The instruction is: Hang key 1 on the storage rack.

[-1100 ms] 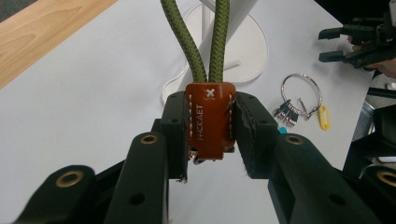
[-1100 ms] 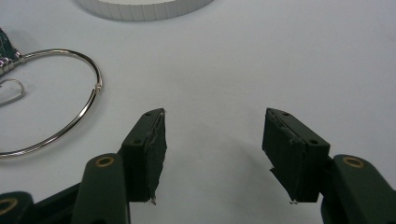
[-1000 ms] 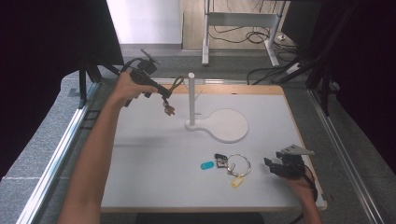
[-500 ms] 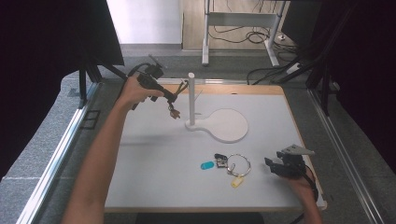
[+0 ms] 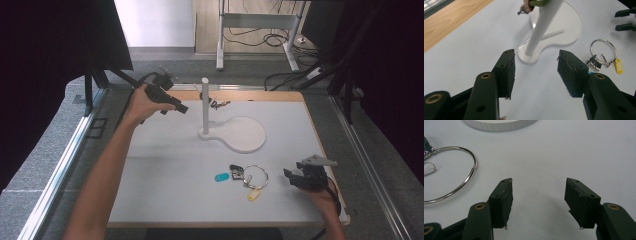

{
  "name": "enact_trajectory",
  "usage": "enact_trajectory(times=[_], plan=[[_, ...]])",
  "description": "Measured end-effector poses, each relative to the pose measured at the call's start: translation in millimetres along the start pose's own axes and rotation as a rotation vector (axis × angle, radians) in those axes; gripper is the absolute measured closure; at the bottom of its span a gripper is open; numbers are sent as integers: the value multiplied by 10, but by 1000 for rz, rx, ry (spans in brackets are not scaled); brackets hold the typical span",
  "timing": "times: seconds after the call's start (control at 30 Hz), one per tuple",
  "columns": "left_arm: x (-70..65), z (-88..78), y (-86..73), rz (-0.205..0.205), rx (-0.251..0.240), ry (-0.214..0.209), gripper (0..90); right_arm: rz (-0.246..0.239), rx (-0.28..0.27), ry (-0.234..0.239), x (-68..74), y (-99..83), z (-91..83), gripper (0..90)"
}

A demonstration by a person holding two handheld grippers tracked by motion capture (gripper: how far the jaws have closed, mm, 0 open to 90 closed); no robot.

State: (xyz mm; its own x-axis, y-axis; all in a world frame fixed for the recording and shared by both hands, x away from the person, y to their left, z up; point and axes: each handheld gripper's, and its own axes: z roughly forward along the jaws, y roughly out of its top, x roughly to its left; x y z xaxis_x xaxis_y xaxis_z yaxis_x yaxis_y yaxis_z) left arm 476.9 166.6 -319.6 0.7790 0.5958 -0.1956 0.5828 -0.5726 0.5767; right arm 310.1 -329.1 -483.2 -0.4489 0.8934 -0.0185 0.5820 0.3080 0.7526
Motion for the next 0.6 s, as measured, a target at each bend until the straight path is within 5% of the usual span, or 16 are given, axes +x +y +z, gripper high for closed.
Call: enact_trajectory(times=[0.17,0.6], plan=[[-116,-20,-185,25,0,42,475,-3,-3,3,11,8,-7,394],[-554,96,-877,47,-40,-6,439,-36,-4,26,62,63,-8,393]])
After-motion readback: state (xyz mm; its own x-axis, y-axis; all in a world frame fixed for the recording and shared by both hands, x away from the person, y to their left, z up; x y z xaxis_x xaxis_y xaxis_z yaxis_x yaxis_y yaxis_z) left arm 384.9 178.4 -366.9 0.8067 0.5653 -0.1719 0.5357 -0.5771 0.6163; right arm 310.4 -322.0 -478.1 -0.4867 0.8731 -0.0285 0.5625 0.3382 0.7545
